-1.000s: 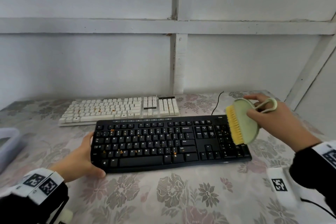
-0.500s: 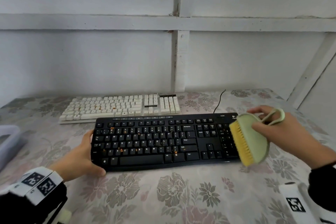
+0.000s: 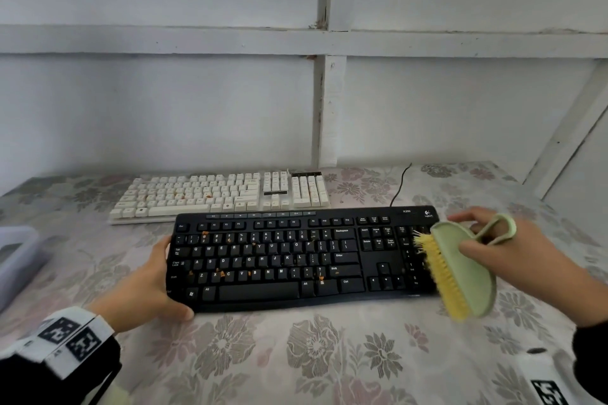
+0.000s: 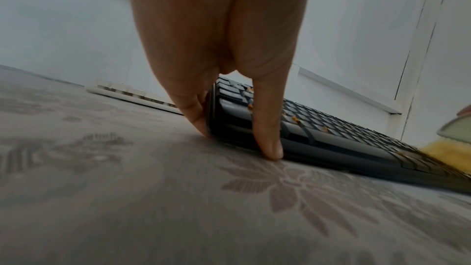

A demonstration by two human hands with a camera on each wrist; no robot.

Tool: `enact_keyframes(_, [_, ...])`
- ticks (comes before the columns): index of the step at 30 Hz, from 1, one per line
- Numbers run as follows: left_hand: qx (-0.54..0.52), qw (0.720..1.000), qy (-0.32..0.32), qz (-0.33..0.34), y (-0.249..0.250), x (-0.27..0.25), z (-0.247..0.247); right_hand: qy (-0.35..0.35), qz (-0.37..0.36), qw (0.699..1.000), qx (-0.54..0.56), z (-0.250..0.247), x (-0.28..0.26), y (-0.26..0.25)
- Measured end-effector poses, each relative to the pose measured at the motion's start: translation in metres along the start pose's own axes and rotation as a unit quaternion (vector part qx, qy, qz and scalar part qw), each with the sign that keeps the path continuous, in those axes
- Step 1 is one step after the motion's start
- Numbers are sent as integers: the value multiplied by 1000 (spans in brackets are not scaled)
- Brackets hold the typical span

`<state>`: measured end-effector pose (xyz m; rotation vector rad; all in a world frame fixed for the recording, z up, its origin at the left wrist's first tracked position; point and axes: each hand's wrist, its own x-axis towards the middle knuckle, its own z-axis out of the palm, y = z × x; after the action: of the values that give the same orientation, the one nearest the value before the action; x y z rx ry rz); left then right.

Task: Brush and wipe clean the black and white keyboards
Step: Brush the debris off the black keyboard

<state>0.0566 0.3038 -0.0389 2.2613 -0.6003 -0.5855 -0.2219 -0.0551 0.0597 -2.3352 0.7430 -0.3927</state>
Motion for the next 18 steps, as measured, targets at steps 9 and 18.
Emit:
enact_keyframes(9, [8, 999, -8, 31, 0, -2, -1, 51, 9, 999, 12, 6, 13, -1])
enact_keyframes(18, [30, 999, -7, 11, -1, 1, 0, 24, 22, 999, 23, -10, -1, -7])
